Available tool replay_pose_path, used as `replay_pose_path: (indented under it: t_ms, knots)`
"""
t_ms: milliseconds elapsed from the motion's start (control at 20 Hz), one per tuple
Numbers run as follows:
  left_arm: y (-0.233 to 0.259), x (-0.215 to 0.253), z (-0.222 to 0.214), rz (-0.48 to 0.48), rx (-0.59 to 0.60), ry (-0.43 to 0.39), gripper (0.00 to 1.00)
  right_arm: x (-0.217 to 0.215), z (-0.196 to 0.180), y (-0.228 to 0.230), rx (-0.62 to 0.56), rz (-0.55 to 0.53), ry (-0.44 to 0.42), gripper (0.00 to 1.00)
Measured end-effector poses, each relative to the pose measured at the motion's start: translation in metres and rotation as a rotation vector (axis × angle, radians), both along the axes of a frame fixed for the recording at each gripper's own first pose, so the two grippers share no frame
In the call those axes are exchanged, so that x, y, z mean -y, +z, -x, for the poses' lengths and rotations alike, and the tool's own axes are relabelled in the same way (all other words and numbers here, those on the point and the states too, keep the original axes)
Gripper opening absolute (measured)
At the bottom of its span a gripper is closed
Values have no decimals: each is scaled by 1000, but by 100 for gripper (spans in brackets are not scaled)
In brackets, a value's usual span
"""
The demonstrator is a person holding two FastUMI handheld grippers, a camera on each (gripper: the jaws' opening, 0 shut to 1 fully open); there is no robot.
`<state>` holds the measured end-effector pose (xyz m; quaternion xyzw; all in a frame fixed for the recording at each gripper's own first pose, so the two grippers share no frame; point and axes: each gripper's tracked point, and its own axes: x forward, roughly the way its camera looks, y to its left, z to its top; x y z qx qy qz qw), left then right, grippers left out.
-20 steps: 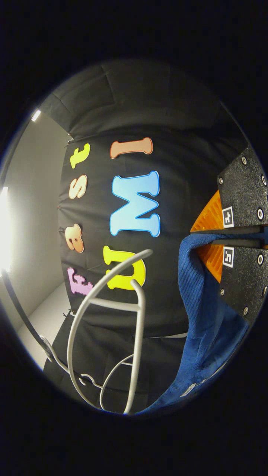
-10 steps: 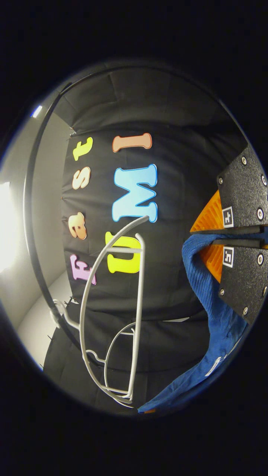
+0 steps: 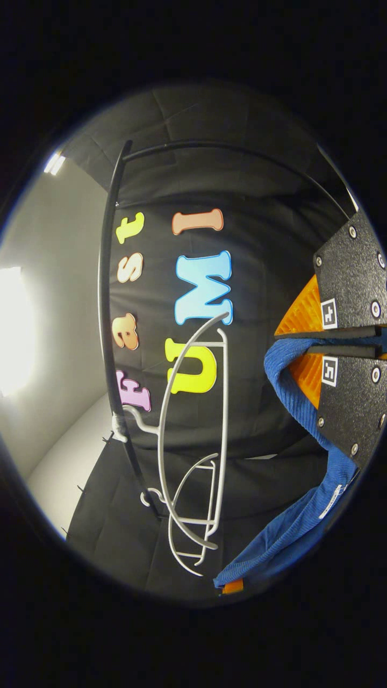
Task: Grasp the clothes on the hanger with both hands and then place them into the laundry hamper below.
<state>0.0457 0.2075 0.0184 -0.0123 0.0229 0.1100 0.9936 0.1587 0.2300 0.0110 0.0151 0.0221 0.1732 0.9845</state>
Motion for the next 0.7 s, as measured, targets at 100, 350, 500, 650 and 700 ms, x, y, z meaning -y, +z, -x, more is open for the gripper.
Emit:
replay_pose_path:
  t_ms: [100, 350, 500, 650, 700]
  knots:
    - [-1, 4, 7, 3, 1, -25, 4, -1, 19, 8, 2, -10, -3, 4]
    - [0, 13, 17, 51, 7, -90, 4, -4, 65, 24, 32, -2, -10, 5]
    - [-2, 24, 29, 61, 4, -136, 4, -7, 96, 26, 35, -12, -12, 5]
    - [-6, 41, 38, 78, -3, -185, 4, -9, 114, 21, 7, -19, -4, 4]
    - [-7, 49, 39, 86, -6, -202, 4, -10, 119, 18, -3, -20, 4, 4]
